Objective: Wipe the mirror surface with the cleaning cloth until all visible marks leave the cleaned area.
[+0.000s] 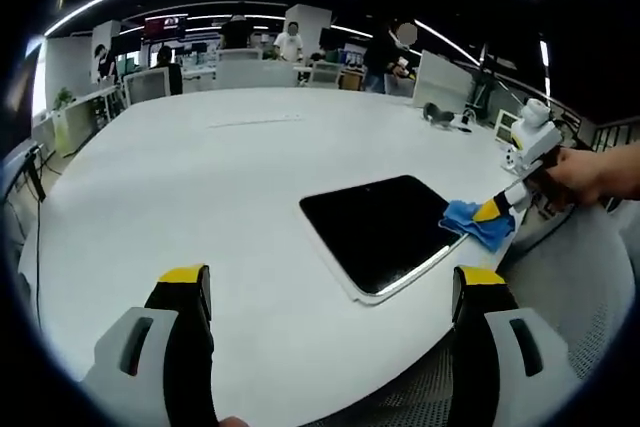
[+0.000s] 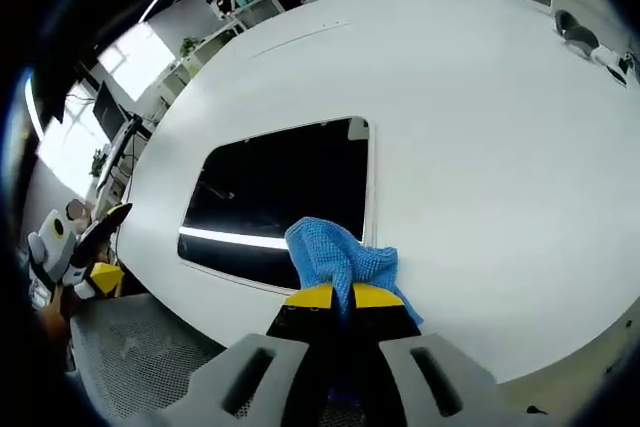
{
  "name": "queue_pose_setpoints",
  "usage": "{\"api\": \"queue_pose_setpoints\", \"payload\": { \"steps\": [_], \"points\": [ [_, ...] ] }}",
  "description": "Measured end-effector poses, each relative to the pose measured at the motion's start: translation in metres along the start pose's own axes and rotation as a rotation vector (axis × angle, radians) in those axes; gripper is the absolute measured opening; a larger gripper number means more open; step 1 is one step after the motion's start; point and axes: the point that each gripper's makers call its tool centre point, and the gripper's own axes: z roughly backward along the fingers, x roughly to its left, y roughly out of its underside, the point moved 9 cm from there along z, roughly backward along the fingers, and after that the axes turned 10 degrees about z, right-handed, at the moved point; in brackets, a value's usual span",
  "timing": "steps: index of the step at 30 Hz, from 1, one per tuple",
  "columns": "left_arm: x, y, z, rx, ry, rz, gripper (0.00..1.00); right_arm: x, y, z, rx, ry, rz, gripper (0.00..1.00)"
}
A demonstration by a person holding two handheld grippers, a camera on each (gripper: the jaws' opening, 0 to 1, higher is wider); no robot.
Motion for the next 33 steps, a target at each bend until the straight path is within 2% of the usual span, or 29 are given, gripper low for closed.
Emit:
{"api": "queue_pose_setpoints", "payload": {
  "steps": [8, 20, 33],
  "points": [
    [0.000, 0.002, 0.000, 0.015, -0.002, -0.004, 0.99, -0.007, 0.002, 0.002, 0.000, 0.014, -0.033, 0.00],
    [0.000, 0.001, -0.001, 0.022, -0.002, -0.020, 0.99, -0.005, 0.000, 0.000, 0.001, 0.022, -0.051, 0.00],
    [0.001, 0.001, -0.001, 0.029, -0.009, -0.028, 0.99, -0.009, -0.016, -0.009, 0.001, 0.046, -0.026, 0.00]
  ]
}}
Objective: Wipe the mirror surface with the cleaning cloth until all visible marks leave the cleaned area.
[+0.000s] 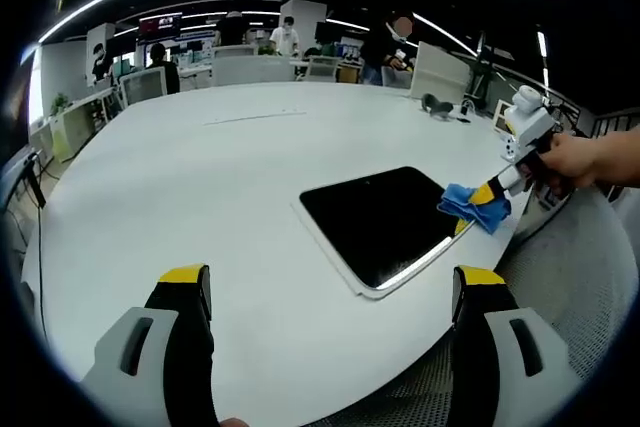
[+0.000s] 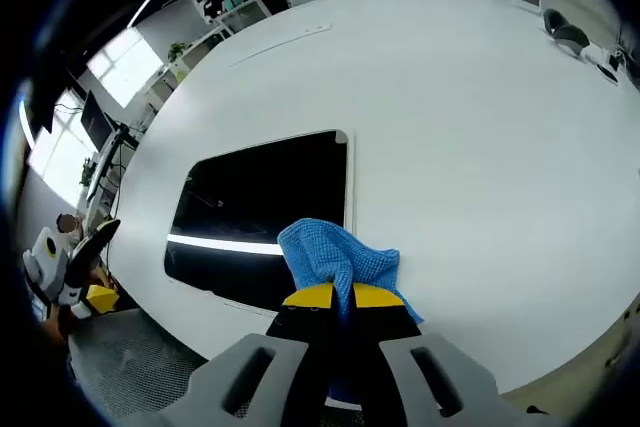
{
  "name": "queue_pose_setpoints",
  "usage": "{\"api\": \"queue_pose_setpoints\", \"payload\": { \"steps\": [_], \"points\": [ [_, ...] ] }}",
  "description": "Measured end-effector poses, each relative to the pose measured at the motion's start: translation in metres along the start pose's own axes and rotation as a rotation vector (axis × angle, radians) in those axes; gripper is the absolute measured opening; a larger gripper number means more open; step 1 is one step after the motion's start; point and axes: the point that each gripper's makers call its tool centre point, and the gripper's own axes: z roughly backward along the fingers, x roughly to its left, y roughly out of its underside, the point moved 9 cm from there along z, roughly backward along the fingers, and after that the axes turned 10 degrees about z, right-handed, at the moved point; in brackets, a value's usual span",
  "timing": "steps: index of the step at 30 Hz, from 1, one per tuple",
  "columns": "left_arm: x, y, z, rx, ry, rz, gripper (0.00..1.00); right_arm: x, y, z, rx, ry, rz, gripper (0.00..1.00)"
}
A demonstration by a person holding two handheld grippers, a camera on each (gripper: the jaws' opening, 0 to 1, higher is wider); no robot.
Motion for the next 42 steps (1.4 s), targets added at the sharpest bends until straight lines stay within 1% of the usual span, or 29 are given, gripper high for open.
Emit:
{"api": "queue_pose_setpoints", "payload": {
  "steps": [1, 4, 6, 11, 16, 20, 22, 25, 29, 34, 38, 39, 42],
  "points": [
    [0.000, 0.000, 0.000, 0.000, 0.001, 0.004, 0.99, -0.001, -0.002, -0.001, 0.008, 0.010, 0.029, 0.00],
    [0.000, 0.001, -0.001, 0.008, 0.005, -0.015, 0.99, -0.001, -0.008, -0.004, 0.013, 0.023, 0.057, 0.00],
    [0.000, 0.001, -0.002, 0.011, 0.008, -0.024, 0.99, -0.001, -0.012, -0.006, 0.013, 0.025, 0.059, 0.00],
    [0.003, 0.001, 0.001, -0.005, -0.019, 0.021, 0.99, -0.004, -0.025, -0.013, 0.008, 0.035, 0.068, 0.00],
    [0.002, 0.002, 0.000, 0.012, -0.023, 0.016, 0.99, -0.007, -0.041, -0.021, 0.012, 0.045, 0.088, 0.00],
    [0.003, 0.003, 0.000, 0.013, -0.025, 0.017, 0.99, -0.009, -0.051, -0.026, 0.014, 0.051, 0.099, 0.00],
    [0.003, 0.003, -0.001, 0.024, -0.024, 0.016, 0.99, -0.010, -0.055, -0.028, 0.018, 0.055, 0.107, 0.00],
    [0.000, 0.004, -0.002, 0.037, -0.007, 0.001, 0.99, -0.012, -0.065, -0.034, 0.020, 0.063, 0.109, 0.00],
    [0.002, 0.005, -0.001, 0.036, -0.010, -0.004, 0.99, -0.013, -0.075, -0.039, 0.021, 0.078, 0.109, 0.00],
    [0.001, 0.003, -0.003, 0.033, 0.011, -0.021, 0.99, -0.015, -0.083, -0.043, 0.017, 0.089, 0.107, 0.00],
    [0.002, 0.004, -0.002, 0.036, -0.004, -0.020, 0.99, -0.017, -0.089, -0.047, 0.016, 0.095, 0.110, 0.00],
    [0.001, 0.004, -0.003, 0.046, -0.003, -0.038, 0.99, -0.017, -0.091, -0.048, 0.019, 0.095, 0.107, 0.00],
    [0.000, 0.004, -0.004, 0.041, 0.013, -0.031, 0.99, -0.019, -0.094, -0.049, 0.016, 0.091, 0.105, 0.00]
  ]
}}
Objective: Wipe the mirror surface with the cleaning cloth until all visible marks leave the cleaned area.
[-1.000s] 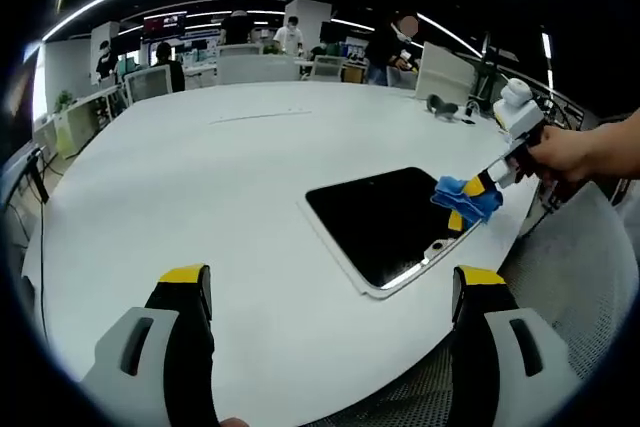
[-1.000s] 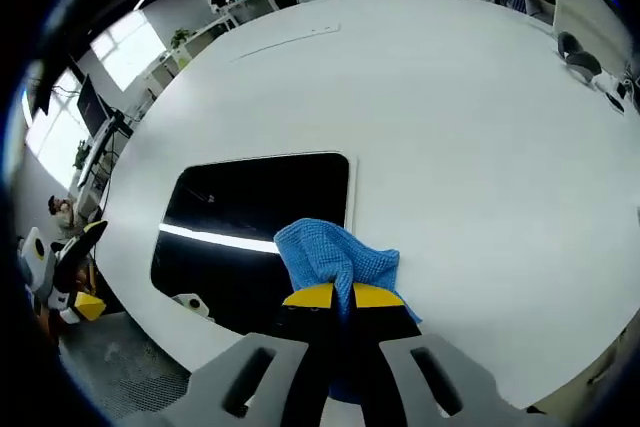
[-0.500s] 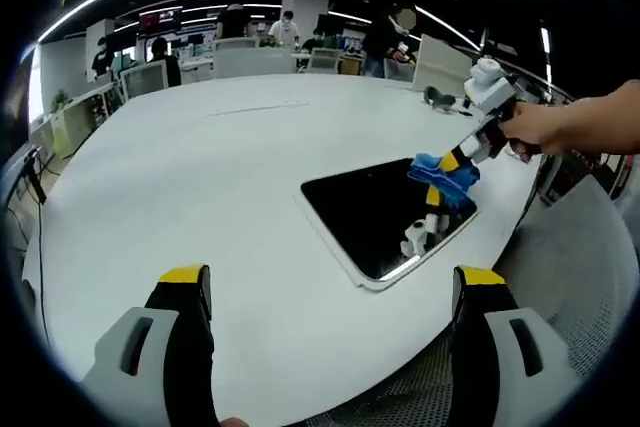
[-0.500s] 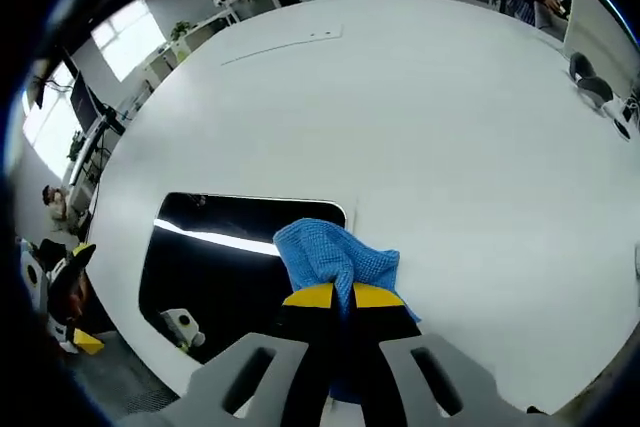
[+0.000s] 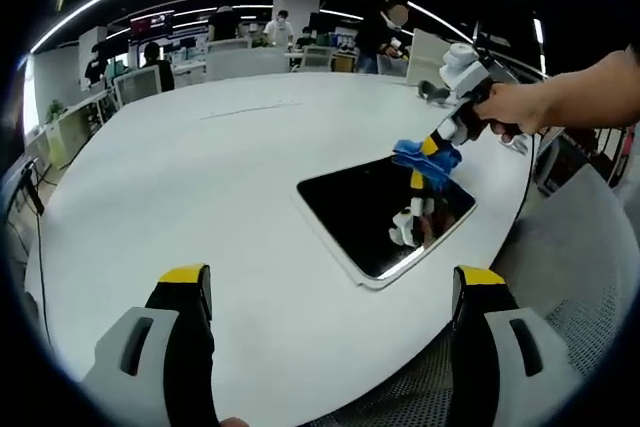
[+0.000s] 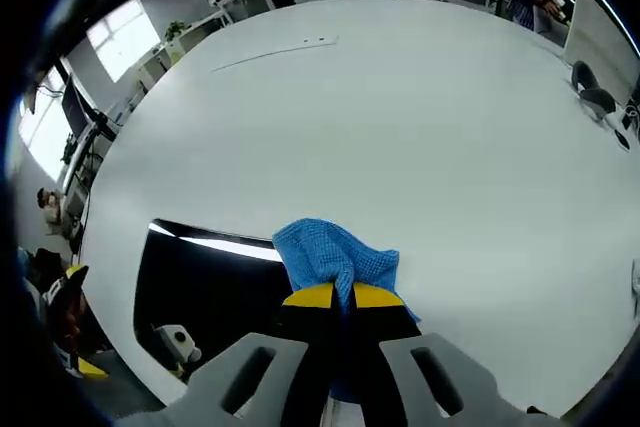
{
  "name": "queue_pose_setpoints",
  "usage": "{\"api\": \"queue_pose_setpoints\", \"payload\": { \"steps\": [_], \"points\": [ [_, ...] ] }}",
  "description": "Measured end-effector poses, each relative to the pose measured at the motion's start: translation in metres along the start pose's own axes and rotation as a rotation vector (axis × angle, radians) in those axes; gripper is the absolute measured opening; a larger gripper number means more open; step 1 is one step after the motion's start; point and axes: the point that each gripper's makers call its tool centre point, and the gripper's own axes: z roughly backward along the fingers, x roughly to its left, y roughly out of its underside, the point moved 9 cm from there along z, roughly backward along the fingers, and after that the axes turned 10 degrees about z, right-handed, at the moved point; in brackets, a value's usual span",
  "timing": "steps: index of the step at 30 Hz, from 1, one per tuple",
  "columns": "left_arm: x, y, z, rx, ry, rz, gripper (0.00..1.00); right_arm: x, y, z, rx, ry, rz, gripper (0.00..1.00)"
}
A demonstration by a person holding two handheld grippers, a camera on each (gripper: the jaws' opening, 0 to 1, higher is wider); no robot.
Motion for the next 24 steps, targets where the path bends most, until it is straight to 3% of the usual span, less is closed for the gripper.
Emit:
{"api": "queue_pose_setpoints", "payload": {
  "steps": [16, 24],
  "points": [
    [0.001, 0.000, 0.000, 0.003, -0.009, -0.017, 0.99, -0.001, -0.007, -0.003, -0.002, -0.002, 0.019, 0.00],
    [0.002, -0.002, 0.001, -0.014, -0.016, -0.008, 0.99, -0.014, -0.017, 0.033, -0.114, -0.026, -0.021, 0.00]
  ]
}}
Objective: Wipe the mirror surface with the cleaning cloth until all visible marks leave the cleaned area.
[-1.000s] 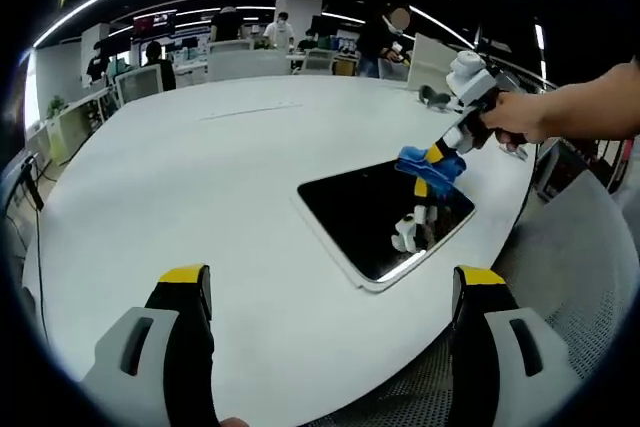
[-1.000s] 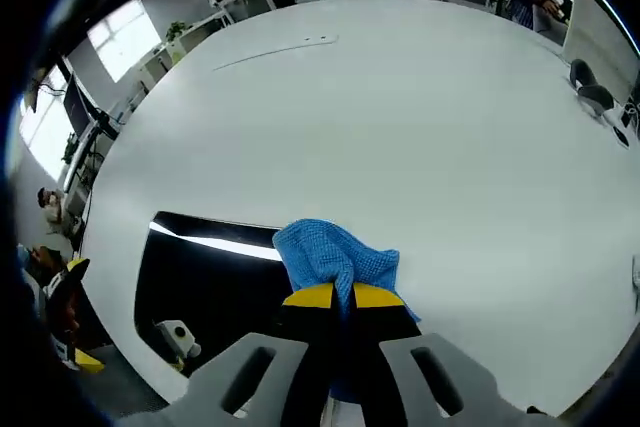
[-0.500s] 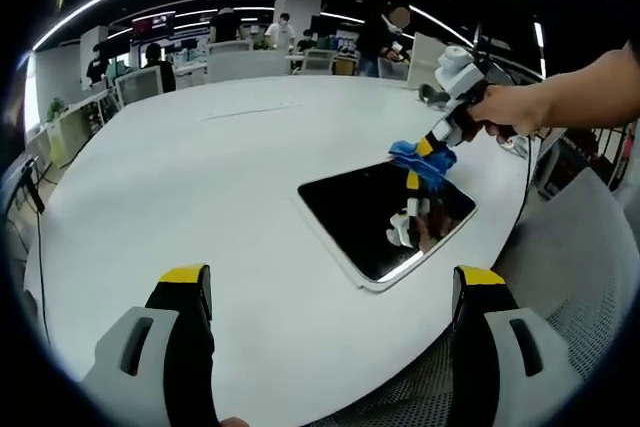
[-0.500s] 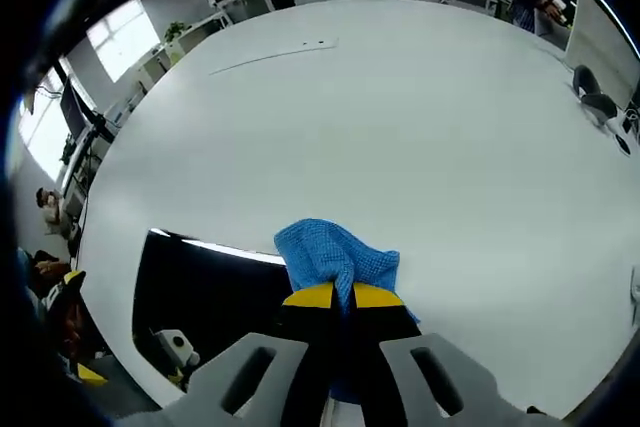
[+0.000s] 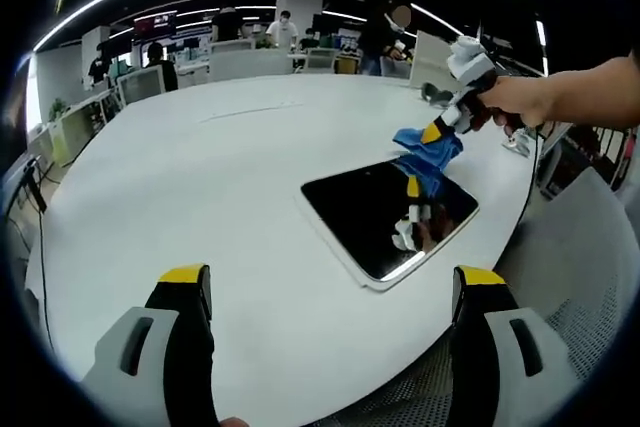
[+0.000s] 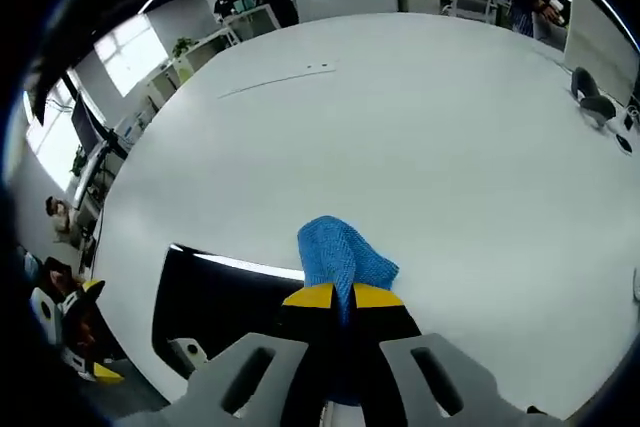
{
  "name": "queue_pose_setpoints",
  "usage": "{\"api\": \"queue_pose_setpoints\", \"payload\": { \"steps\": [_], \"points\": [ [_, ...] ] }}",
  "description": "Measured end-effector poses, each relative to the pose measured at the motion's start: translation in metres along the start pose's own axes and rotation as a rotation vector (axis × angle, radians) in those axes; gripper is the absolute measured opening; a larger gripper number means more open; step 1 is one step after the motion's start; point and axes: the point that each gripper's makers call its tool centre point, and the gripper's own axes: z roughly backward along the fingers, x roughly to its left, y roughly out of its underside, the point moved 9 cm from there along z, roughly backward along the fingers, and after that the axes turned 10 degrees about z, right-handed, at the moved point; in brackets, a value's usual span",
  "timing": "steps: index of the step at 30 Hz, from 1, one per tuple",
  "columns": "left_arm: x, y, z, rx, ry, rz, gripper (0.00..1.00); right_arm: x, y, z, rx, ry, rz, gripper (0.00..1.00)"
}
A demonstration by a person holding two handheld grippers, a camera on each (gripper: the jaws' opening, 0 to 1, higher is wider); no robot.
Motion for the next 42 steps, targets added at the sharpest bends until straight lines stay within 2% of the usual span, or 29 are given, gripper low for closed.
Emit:
{"api": "queue_pose_setpoints", "payload": {
  "steps": [3, 7, 12, 15, 17, 19, 20, 21, 23, 25, 26, 27, 30, 35, 36, 38, 40, 42],
  "points": [
    [-0.001, -0.003, 0.002, -0.018, -0.005, -0.009, 0.99, -0.011, -0.002, 0.018, -0.030, 0.015, -0.017, 0.00],
    [0.001, -0.003, 0.003, -0.031, -0.012, 0.009, 0.99, -0.024, 0.001, 0.030, -0.044, 0.030, -0.035, 0.00],
    [0.000, -0.004, 0.002, -0.037, -0.009, -0.002, 0.99, -0.040, 0.016, 0.036, -0.026, 0.049, -0.079, 0.00],
    [0.001, -0.004, 0.003, -0.041, -0.014, 0.004, 0.99, -0.045, 0.029, 0.032, 0.000, 0.050, -0.083, 0.00],
    [0.001, -0.004, 0.003, -0.043, -0.017, 0.010, 0.99, -0.050, 0.042, 0.022, 0.031, 0.055, -0.094, 0.00],
    [0.001, -0.003, 0.003, -0.035, -0.016, 0.011, 0.99, -0.052, 0.052, 0.015, 0.034, 0.056, -0.093, 0.00],
    [0.001, -0.003, 0.003, -0.034, -0.015, 0.015, 0.99, -0.054, 0.058, 0.010, 0.059, 0.029, -0.063, 0.00],
    [0.000, -0.003, 0.003, -0.033, -0.015, 0.017, 0.99, -0.056, 0.061, 0.005, 0.060, 0.041, -0.085, 0.00],
    [0.000, -0.002, 0.002, -0.023, -0.011, 0.012, 0.99, -0.056, 0.069, 0.004, 0.076, 0.015, -0.075, 0.00],
    [0.000, -0.003, 0.003, -0.029, -0.014, 0.008, 0.99, -0.058, 0.073, 0.004, 0.067, 0.043, -0.031, 0.00],
    [0.000, -0.003, 0.003, -0.034, -0.021, 0.014, 0.99, -0.058, 0.076, 0.002, 0.075, 0.029, -0.020, 0.00],
    [0.002, -0.003, 0.004, -0.042, -0.032, 0.026, 0.99, -0.059, 0.074, 0.003, 0.051, 0.019, -0.006, 0.00],
    [0.004, -0.004, 0.003, -0.047, -0.026, 0.019, 0.99, -0.058, 0.073, 0.003, 0.060, 0.020, -0.031, 0.00],
    [-0.001, -0.005, 0.001, -0.023, -0.018, -0.060, 0.99, -0.060, 0.073, 0.003, 0.057, -0.003, -0.040, 0.01],
    [-0.002, -0.004, 0.000, -0.020, -0.007, -0.066, 0.99, -0.058, 0.073, 0.004, 0.048, -0.018, -0.041, 0.03],
    [-0.001, -0.004, 0.001, -0.023, -0.005, -0.040, 0.99, -0.051, 0.070, 0.006, 0.006, -0.100, -0.024, 0.17],
    [0.001, -0.004, 0.002, -0.029, -0.015, -0.026, 0.99, -0.048, 0.064, 0.015, -0.070, -0.091, 0.085, 0.27],
    [0.001, -0.003, 0.002, -0.022, -0.016, -0.033, 0.99, -0.046, 0.066, 0.027, -0.096, -0.102, 0.089, 0.38]
  ]
}}
